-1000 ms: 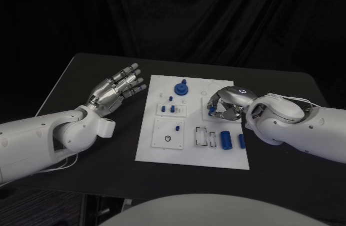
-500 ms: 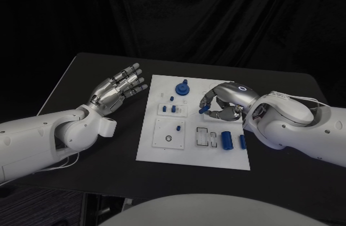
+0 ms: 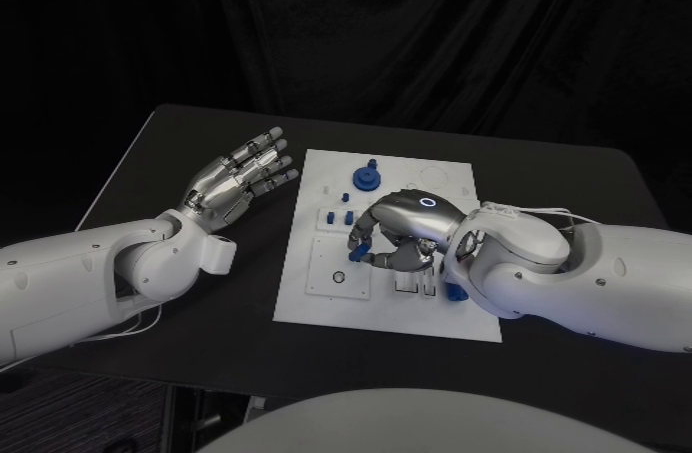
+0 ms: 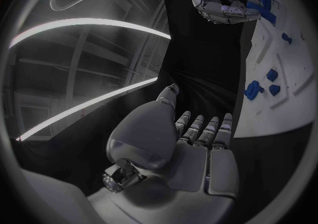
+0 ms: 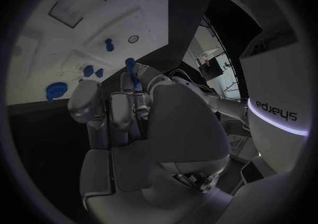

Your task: Assemble the parts on the task board

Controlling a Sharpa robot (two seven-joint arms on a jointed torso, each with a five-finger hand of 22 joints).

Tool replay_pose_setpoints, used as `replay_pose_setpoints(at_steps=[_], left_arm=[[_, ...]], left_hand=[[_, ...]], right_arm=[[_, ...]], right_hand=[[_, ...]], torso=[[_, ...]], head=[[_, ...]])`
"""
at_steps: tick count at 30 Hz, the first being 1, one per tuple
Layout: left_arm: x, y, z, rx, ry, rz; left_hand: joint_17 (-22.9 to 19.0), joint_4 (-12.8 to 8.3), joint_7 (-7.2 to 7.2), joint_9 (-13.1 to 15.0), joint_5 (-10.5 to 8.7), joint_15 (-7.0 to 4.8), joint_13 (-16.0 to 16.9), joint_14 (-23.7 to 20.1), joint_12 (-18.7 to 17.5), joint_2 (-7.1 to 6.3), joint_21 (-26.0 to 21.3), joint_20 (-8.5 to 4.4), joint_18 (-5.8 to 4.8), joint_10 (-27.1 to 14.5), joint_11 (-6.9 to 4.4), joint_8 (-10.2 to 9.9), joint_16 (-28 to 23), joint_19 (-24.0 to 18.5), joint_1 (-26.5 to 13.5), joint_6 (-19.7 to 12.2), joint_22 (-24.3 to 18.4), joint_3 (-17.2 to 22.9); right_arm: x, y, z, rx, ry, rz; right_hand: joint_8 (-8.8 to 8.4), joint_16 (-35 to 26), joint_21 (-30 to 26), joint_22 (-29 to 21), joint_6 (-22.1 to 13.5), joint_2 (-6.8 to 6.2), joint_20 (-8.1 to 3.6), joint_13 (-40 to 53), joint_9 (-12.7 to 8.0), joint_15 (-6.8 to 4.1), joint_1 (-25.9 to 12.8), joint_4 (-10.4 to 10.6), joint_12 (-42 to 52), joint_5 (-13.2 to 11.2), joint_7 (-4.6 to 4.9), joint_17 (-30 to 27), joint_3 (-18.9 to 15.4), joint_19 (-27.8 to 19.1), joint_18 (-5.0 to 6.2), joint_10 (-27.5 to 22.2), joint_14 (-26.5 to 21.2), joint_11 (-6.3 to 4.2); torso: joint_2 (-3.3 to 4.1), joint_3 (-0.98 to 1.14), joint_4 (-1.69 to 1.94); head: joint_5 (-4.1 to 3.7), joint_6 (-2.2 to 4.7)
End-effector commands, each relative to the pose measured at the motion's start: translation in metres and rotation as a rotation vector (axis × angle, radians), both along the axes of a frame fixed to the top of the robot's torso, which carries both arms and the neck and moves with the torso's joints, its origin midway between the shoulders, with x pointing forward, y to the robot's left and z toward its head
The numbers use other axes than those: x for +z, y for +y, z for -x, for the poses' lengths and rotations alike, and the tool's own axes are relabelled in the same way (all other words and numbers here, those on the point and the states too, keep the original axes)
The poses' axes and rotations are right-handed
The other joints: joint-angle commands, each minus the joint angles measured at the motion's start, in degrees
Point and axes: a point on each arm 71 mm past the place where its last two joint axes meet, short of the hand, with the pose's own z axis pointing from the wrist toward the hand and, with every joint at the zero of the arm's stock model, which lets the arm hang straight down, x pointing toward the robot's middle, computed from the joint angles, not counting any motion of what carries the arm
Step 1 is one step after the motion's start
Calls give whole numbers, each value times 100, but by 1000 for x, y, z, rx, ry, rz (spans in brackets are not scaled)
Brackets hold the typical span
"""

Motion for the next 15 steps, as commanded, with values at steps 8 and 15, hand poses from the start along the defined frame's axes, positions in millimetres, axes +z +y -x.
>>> replay_pose_setpoints(at_steps=[8,15], left_arm=[[3,-2,0,-3,-38,40],[2,-4,0,-7,-37,41]], left_hand=[[5,-2,28,3,25,44,8,-12,31,64,29,-15,-103,5,29,-3,15,37,-11,-8,-12,36],[5,1,28,3,24,43,8,-13,29,69,28,-15,-103,4,28,-4,15,35,-15,-9,-17,40]], right_arm=[[-17,23,2,97,-23,66],[-26,28,1,99,-19,90]], right_hand=[[45,4,29,747,58,11,-7,-17,492,-18,63,-44,-66,-62,-4,-9,-14,21,-90,57,28,-2],[51,-5,15,743,67,9,-9,-23,516,-20,61,-48,-90,-98,-8,-19,-18,14,-87,85,25,-6]], torso=[[0,6,2],[5,7,11]], head=[[22,-1],[6,-1]])
